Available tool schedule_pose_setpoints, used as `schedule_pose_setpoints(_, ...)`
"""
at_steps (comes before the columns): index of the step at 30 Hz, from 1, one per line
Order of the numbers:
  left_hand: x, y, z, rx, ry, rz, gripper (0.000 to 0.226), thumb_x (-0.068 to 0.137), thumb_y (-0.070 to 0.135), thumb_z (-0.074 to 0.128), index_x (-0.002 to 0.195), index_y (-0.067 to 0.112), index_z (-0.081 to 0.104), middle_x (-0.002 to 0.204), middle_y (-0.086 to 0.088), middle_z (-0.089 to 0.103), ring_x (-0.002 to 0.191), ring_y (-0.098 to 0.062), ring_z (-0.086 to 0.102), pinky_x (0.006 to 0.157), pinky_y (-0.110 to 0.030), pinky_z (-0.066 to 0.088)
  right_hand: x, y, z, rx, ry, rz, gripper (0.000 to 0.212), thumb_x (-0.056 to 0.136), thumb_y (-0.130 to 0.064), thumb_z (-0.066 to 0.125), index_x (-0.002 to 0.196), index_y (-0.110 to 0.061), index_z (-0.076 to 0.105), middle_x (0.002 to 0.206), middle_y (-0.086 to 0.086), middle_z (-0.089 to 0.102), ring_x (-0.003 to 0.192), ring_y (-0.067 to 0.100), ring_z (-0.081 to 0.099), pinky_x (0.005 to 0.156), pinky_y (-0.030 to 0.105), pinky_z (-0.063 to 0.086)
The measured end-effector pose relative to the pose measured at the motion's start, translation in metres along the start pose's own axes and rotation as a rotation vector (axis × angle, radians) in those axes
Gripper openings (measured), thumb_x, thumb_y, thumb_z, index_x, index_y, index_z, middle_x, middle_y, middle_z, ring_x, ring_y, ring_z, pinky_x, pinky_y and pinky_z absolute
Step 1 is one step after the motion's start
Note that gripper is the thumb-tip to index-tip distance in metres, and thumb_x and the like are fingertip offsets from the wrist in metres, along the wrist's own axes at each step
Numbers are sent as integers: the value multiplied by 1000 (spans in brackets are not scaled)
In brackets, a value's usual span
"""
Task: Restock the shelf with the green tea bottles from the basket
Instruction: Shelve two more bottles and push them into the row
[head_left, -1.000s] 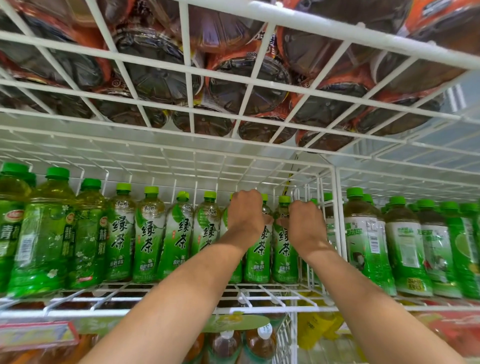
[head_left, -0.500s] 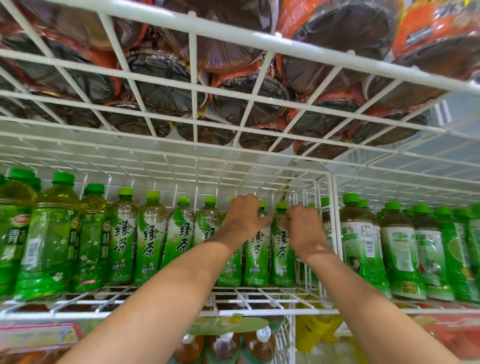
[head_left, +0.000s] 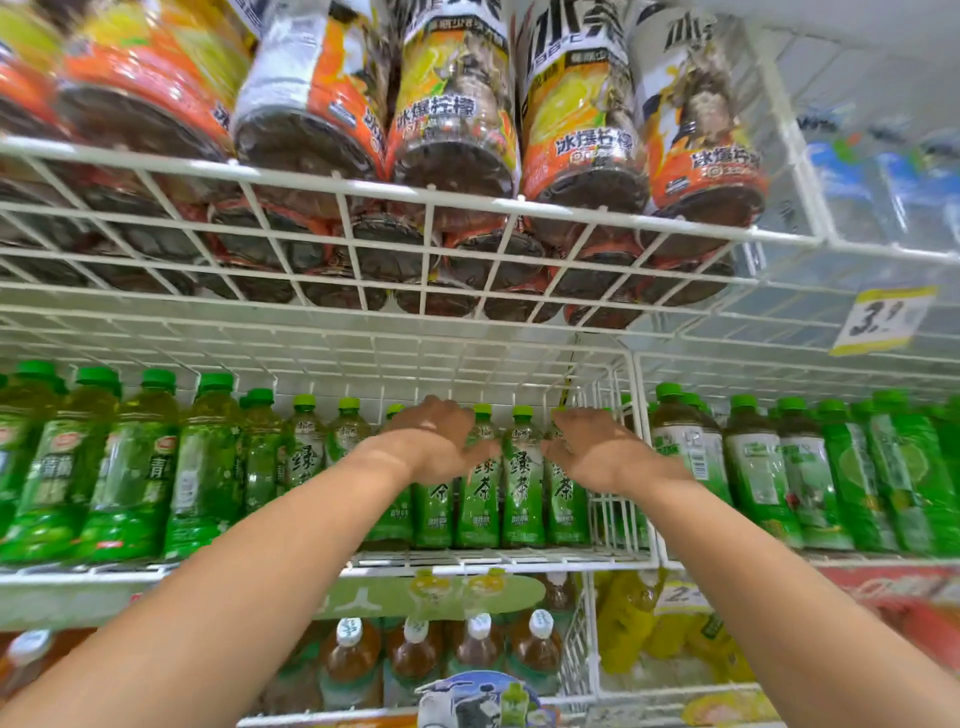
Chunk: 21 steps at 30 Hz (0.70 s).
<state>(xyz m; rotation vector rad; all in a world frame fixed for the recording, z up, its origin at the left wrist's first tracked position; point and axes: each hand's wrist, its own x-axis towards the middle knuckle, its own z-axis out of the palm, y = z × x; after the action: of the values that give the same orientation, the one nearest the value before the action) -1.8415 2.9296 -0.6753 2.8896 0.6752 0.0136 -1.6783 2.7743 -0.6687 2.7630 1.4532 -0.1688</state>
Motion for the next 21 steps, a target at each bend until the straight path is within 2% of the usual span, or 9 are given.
schedule_pose_setpoints(1, -12, -2, -5, 1, -17, -1, 70, 97, 70, 33, 146, 22, 45, 148, -9, 50, 132, -28, 50, 110, -47, 43, -7, -6, -1, -3, 11, -13, 66, 104, -56, 36, 157, -17, 30, 164, 9, 30, 150, 30, 28, 119, 48, 32)
schedule_pose_setpoints(3, -34, -8, -12, 18, -22, -19, 71, 98, 69, 33, 151, 23, 40, 151, -8, 48, 133, -26, 51, 112, -44, 42, -19, -18, 0, -29, 30, -45, 68, 103, -59, 37, 157, -19, 29, 165, 7, 27, 152, 28, 24, 121, 49, 29)
schedule_pose_setpoints(6, -60, -20, -21, 65, 6, -81, 66, 96, 70, 35, 134, 19, 53, 122, -6, 63, 104, -24, 64, 93, -41, 53, -28, -42, -2, -34, 10, -55, 72, 102, -61, 37, 160, -22, 21, 169, 4, 16, 156, 29, 14, 123, 51, 23)
schedule_pose_setpoints(8, -74, -31, -27, 82, 13, -118, 58, 96, 71, 36, 113, 20, 56, 101, -2, 63, 89, -21, 61, 79, -37, 51, -32, -60, -4, -50, 0, -76, 71, 102, -60, 37, 159, -19, 26, 168, 8, 19, 153, 33, 22, 121, 51, 29)
schedule_pose_setpoints(10, -89, -44, -34, 80, 32, -149, 52, 95, 71, 37, 99, 22, 54, 95, 0, 62, 84, -18, 60, 74, -36, 48, -35, -79, -5, -70, 17, -102, 67, 103, -58, 37, 150, -11, 40, 156, 16, 42, 139, 35, 45, 109, 49, 43)
schedule_pose_setpoints(12, -102, -56, -39, 93, 64, -164, 54, 95, 71, 39, 105, 22, 58, 103, 0, 66, 90, -19, 63, 81, -39, 53, -37, -97, -3, -73, 35, -108, 68, 102, -61, 35, 140, -7, 52, 137, 16, 59, 122, 37, 58, 100, 50, 50)
schedule_pose_setpoints(14, -113, -68, -42, 153, 100, -152, 61, 94, 72, 38, 121, 21, 59, 118, -4, 67, 103, -24, 64, 90, -42, 54, -38, -112, 0, -60, 53, -112, 69, 100, -65, 35, 132, -8, 57, 133, 14, 63, 117, 36, 61, 96, 51, 52)
schedule_pose_setpoints(17, -130, -80, -42, 223, 155, -97, 67, 95, 70, 36, 134, 18, 55, 129, -9, 64, 114, -29, 61, 94, -43, 52, -44, -134, 1, -47, 71, -133, 69, 101, -65, 35, 144, -13, 45, 141, 12, 56, 125, 37, 55, 99, 52, 50)
schedule_pose_setpoints(21, -155, -81, -33, 218, 184, -56, 71, 97, 68, 35, 142, 14, 48, 137, -12, 58, 126, -31, 53, 100, -46, 49, -67, -149, 1, -60, 116, -185, 71, 103, -62, 35, 156, -15, 31, 155, 13, 40, 141, 36, 39, 108, 50, 42)
